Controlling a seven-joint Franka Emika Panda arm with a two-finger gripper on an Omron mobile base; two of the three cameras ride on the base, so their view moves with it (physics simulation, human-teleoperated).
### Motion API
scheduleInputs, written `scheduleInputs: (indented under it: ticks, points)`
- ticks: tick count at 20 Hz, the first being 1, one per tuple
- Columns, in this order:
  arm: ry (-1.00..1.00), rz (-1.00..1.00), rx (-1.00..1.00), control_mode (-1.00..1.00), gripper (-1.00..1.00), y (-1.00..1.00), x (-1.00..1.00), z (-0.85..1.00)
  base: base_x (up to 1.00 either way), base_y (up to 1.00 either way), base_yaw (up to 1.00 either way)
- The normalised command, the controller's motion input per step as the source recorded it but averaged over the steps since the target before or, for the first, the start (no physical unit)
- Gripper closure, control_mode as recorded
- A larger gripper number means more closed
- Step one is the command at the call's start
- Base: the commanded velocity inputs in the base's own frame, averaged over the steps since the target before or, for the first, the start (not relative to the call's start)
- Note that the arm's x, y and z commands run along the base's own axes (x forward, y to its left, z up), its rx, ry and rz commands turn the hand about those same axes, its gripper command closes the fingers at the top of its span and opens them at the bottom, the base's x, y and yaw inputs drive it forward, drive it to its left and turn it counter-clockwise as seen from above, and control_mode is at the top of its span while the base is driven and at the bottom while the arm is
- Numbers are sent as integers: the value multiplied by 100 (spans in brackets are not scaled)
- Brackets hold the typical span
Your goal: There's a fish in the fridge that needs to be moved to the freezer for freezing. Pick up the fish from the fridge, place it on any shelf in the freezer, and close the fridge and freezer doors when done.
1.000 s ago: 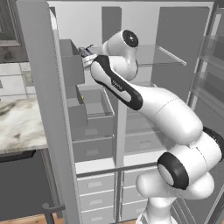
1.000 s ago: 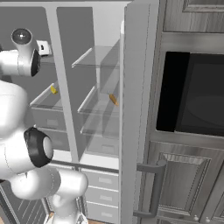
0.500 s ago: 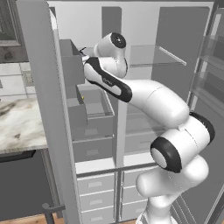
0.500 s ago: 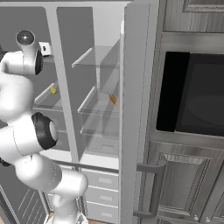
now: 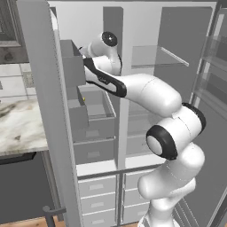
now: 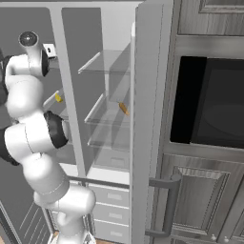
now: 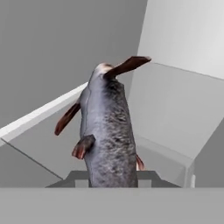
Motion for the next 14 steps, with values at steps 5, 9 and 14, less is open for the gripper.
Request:
scheduleInputs:
  ticks: [5,9,14]
  points:
    - [12,0,-4,-100,100,10,49,-5,0,0,0]
    - [14,0,0,-100,100,0,44,-31,0,0,0]
    - [8,0,0,-100,-100,29,39,-65,0,0,0]
